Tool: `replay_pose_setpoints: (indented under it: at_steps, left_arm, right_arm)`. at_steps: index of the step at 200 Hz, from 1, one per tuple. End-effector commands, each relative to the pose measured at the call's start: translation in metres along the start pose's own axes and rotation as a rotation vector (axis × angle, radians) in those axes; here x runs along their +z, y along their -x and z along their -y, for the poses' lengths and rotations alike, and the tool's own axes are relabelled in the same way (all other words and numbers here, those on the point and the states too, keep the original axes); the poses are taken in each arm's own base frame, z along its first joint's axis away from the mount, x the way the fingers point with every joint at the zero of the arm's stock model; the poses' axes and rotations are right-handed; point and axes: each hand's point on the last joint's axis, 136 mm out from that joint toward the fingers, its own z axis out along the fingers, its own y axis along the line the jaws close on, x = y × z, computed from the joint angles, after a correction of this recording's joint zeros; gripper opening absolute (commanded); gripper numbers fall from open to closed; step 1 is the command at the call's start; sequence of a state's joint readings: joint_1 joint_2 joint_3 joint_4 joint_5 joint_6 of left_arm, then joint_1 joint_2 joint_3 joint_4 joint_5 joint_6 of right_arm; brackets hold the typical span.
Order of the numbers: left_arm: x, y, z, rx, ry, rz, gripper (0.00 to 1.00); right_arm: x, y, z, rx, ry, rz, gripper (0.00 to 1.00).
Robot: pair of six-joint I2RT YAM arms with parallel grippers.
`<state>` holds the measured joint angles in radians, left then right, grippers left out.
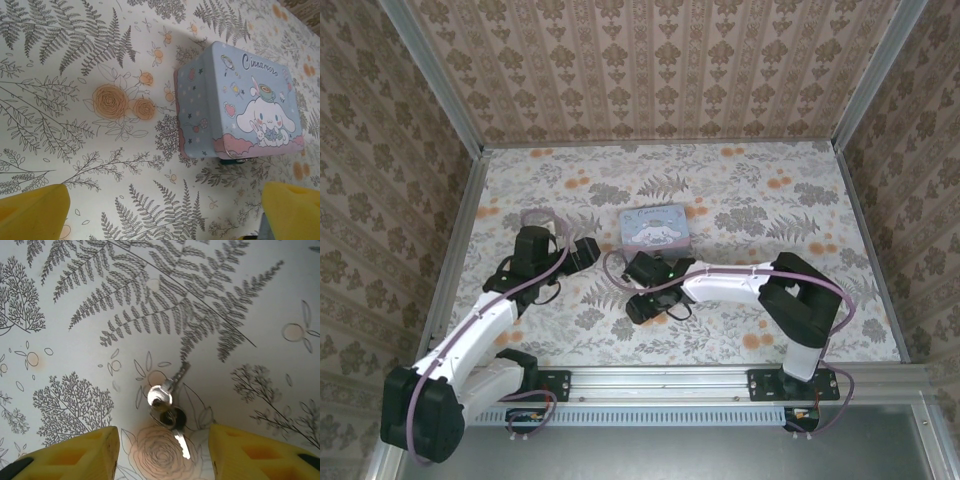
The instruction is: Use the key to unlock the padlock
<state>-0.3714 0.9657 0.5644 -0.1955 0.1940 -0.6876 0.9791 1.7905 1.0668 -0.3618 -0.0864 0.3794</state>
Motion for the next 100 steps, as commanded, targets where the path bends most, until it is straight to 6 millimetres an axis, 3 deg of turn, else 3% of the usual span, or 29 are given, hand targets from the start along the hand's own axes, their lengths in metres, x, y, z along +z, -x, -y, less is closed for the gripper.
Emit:
replay_pose_setpoints:
  at_steps: [1,100]
  left_arm:
    - [-0.003,0.001,0.001,0.006,-0.003,0.007,1.00]
    - [0.000,-0.002,0.000,-0.020,-0.023,0.009,1.00]
  right_arm:
    - [0.002,0.012,-0.003,-0.047,-0.035,0.024,0.52]
    - [0.018,0.005,0.011,-0.074,-0.142,0.002,0.49]
